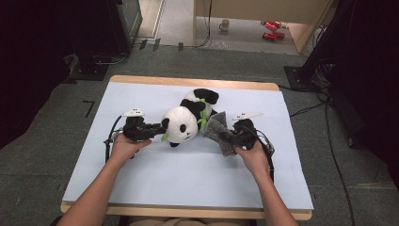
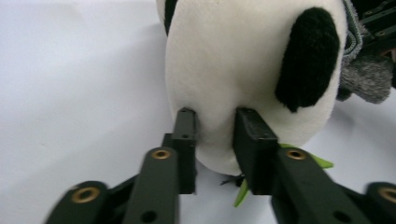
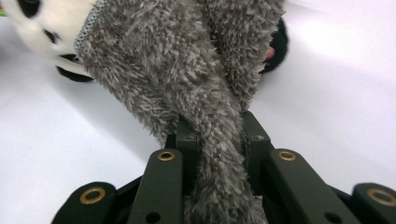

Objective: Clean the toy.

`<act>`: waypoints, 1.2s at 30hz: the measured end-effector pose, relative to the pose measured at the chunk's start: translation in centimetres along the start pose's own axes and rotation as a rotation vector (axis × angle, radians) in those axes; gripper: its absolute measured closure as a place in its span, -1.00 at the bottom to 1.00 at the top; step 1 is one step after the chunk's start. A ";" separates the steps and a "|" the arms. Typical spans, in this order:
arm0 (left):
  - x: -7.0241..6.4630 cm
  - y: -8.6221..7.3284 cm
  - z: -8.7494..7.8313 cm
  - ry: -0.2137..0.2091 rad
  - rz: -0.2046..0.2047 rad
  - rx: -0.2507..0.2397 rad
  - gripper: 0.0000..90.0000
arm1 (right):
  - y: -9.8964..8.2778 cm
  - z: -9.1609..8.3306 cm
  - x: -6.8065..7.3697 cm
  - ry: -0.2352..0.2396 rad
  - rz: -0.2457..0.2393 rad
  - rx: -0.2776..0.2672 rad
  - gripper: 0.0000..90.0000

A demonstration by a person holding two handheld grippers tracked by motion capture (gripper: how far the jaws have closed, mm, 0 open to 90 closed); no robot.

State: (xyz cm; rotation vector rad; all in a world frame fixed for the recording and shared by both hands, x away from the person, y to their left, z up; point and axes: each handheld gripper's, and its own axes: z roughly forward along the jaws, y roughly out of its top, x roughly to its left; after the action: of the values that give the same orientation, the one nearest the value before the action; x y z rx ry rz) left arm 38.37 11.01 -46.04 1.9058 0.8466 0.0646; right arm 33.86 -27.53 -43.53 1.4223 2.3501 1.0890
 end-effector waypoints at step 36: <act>2.7 -0.6 -2.2 0.076 0.027 -0.020 -0.04 | -2.4 -0.6 -7.8 -0.227 0.207 0.055 0.60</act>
State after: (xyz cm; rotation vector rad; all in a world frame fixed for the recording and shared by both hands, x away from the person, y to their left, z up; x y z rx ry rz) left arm 39.23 14.39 -46.27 1.9059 0.8685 0.1621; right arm 35.97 -34.94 -46.32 1.7395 2.1272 0.8611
